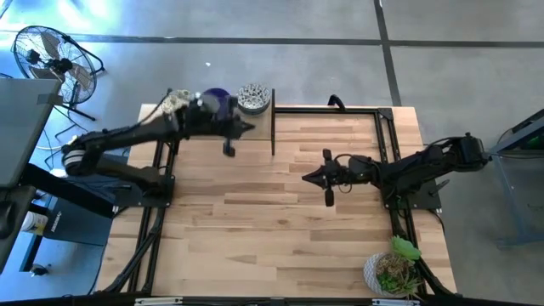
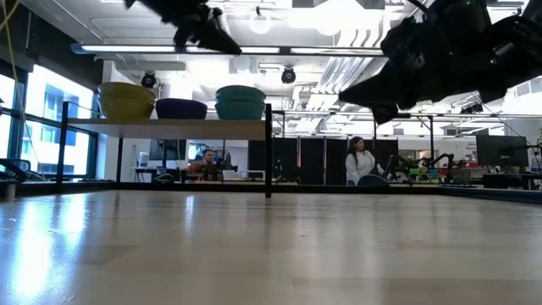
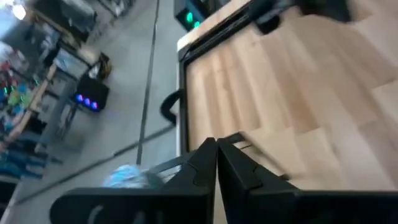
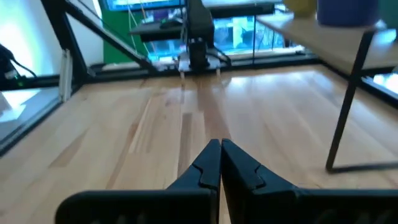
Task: Pick & Place Mini bowls
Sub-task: Return to Home Position
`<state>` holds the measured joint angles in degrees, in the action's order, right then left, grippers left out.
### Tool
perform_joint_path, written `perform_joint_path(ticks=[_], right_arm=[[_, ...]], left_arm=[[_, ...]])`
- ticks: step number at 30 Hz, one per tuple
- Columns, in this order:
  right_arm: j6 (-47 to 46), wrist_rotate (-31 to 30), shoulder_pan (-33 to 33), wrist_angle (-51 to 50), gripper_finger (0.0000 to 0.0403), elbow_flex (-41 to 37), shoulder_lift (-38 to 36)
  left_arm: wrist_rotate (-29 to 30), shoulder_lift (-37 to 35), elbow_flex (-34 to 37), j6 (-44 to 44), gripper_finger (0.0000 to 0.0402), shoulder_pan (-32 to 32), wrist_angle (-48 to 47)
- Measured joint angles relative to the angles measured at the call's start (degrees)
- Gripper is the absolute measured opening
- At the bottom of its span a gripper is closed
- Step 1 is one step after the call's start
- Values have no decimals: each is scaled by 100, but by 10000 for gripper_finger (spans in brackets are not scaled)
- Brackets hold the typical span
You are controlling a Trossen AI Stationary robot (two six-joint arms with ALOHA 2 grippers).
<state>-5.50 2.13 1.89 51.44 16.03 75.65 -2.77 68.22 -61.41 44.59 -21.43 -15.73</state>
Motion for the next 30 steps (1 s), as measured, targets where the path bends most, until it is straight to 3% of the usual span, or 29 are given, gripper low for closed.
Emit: perform_joint_path(ticks=[5,9,17,22,30], right_arm=[[187,389,355,-271,0,0,-500],[422,418,576,-850,0,0,-1089],[890,-573,636,-2605,0,0,-2655],[1023,-511,633,-3563,0,0,-3557],[1148,-203,636,-3986,0,-22,-4365]], left_arm=[[88,-629,1463,-190,2,487,1758],[374,-1145,2256,-224,1,810,2382],[535,-2156,3248,-433,1,983,2568],[444,-2742,3770,-588,1,983,2662],[240,-3708,4458,-932,1,981,2625]])
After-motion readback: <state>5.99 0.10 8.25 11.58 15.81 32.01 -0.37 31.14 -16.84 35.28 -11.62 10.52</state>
